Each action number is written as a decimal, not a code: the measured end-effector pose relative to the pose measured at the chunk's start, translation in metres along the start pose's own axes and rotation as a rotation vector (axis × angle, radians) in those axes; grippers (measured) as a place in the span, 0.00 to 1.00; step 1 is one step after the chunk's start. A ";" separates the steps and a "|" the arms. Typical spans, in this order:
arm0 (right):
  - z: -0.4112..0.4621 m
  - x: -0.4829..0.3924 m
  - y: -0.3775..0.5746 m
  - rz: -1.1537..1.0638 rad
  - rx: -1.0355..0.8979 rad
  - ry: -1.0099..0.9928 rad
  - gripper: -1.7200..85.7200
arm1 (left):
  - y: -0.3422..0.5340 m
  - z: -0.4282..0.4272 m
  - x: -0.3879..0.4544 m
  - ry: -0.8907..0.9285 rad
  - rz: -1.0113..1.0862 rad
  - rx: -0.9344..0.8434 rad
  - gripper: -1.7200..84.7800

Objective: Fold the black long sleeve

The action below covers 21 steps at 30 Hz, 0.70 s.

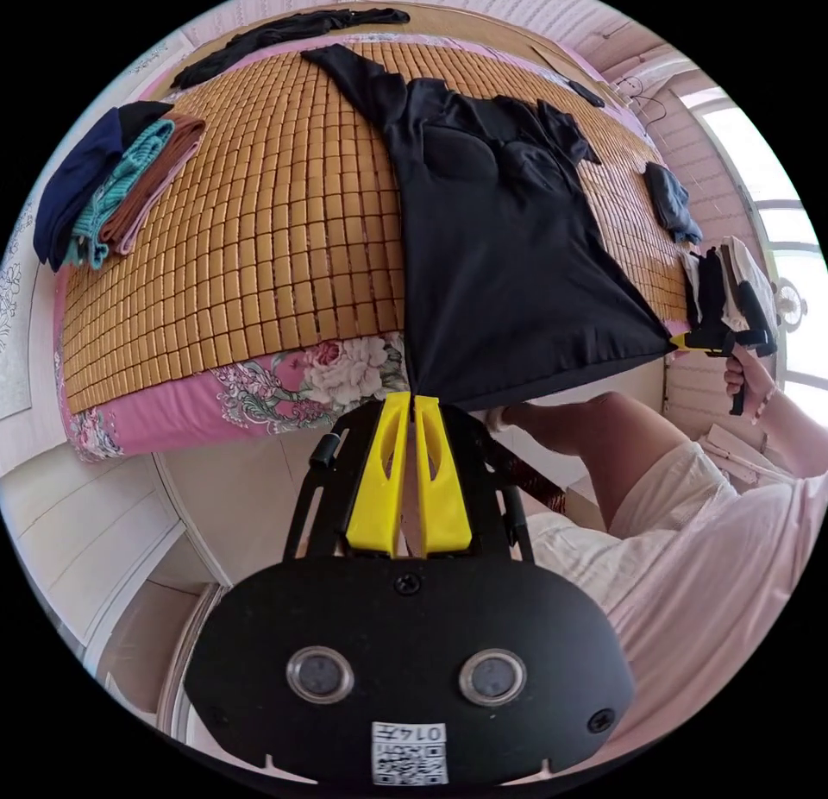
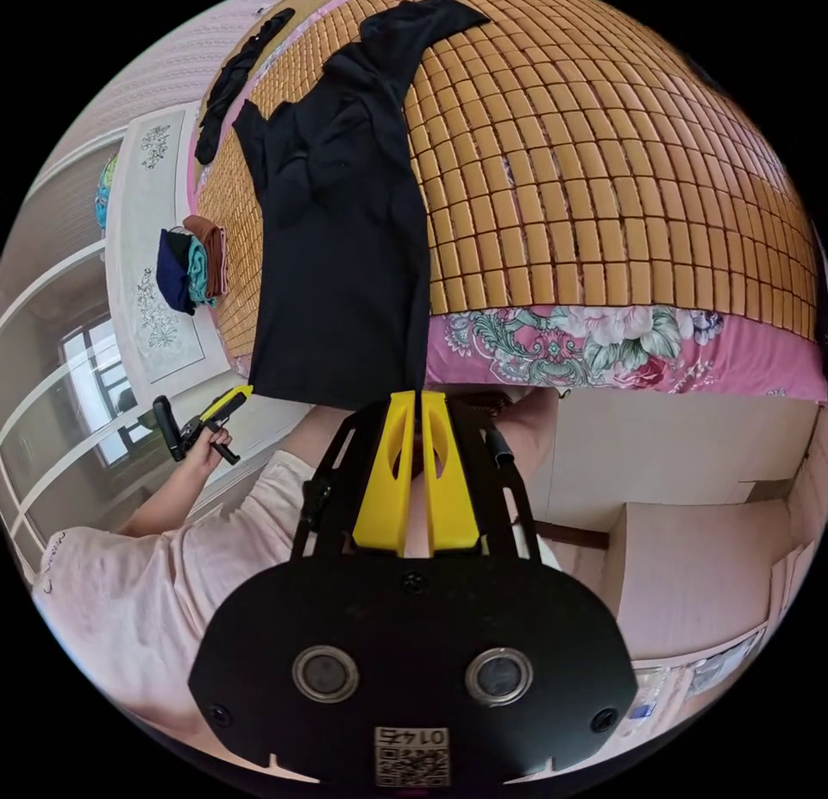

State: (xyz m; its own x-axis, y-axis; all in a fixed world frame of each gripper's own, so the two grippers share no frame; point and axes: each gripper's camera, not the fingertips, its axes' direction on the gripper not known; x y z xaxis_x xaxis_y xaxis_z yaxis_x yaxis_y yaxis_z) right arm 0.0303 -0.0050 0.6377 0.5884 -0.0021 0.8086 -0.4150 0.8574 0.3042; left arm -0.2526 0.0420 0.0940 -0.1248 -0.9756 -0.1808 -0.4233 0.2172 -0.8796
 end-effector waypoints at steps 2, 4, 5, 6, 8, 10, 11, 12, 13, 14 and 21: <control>0.015 0.004 -0.002 -0.011 -0.008 0.006 0.03 | 0.009 0.016 0.004 -0.010 0.023 -0.014 0.01; 0.033 0.008 -0.004 -0.022 -0.025 0.015 0.03 | 0.016 0.032 0.005 -0.016 0.049 -0.031 0.01; 0.044 0.011 -0.004 -0.027 -0.035 0.015 0.03 | 0.019 0.041 0.004 -0.008 0.053 -0.047 0.01; 0.054 0.013 -0.004 -0.031 -0.030 0.018 0.03 | 0.022 0.047 0.004 0.018 0.077 -0.061 0.01; 0.066 0.015 -0.003 -0.048 -0.011 0.013 0.03 | 0.028 0.055 0.005 0.029 0.108 -0.065 0.01; 0.077 0.017 -0.002 -0.074 0.002 0.014 0.02 | 0.035 0.063 0.007 0.013 0.133 -0.056 0.01; 0.084 0.017 -0.002 -0.091 0.007 0.026 0.02 | 0.039 0.070 0.009 0.010 0.156 -0.059 0.02; 0.091 0.017 0.000 -0.111 0.014 0.035 0.02 | 0.043 0.078 0.011 0.000 0.186 -0.058 0.02; 0.095 0.016 0.001 -0.121 0.014 0.039 0.02 | 0.046 0.082 0.013 -0.013 0.204 -0.054 0.03; 0.102 0.016 0.003 -0.138 0.008 0.048 0.02 | 0.053 0.089 0.018 -0.049 0.250 -0.029 0.06; 0.129 0.027 0.051 -0.216 0.132 0.138 0.02 | 0.121 0.111 0.019 -0.135 0.257 0.182 0.09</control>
State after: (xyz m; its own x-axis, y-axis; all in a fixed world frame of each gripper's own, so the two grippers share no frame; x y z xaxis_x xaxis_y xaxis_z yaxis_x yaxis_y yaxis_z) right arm -0.0641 -0.0277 0.7404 0.7585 -0.0997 0.6441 -0.3511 0.7701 0.5326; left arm -0.2061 0.0463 -0.0645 -0.0818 -0.8878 -0.4529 -0.2244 0.4592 -0.8595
